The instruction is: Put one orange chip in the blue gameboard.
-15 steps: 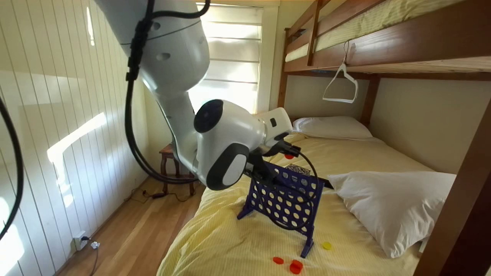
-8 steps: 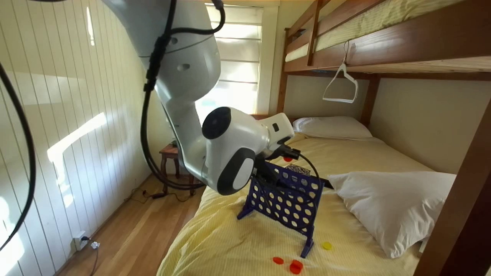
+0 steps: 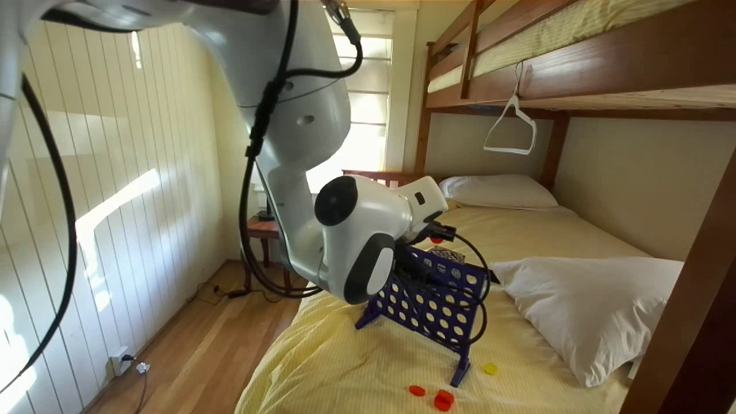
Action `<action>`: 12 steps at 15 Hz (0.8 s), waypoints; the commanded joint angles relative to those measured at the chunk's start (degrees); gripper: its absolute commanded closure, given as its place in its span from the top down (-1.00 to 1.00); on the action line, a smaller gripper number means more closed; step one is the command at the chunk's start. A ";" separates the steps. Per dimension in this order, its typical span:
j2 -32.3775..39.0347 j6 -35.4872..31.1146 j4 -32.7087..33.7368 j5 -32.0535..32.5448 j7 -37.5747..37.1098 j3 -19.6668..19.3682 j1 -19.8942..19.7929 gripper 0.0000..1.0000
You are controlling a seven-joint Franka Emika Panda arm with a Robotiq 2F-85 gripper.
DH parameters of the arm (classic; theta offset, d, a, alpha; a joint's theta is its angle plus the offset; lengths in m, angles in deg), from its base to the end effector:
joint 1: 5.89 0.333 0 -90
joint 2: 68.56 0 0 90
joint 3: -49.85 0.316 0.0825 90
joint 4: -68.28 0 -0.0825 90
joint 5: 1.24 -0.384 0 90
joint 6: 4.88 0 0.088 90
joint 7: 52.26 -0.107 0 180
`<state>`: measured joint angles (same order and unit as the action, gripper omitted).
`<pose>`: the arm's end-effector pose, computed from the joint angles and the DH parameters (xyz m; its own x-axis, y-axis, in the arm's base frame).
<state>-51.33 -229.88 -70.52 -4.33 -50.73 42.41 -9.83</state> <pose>0.5237 -0.1096 0.3382 0.3549 -0.0445 0.9338 -0.2303 -0.9722 0.0412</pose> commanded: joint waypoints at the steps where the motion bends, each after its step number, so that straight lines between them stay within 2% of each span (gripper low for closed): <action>1: 2.93 -2.32 2.32 3.33 -1.97 1.01 -2.10 -0.80; 12: 6.52 -3.06 4.93 6.33 -1.73 2.01 -2.99 -0.80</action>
<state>-46.61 -231.50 -67.27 -0.21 -51.19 43.55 -11.52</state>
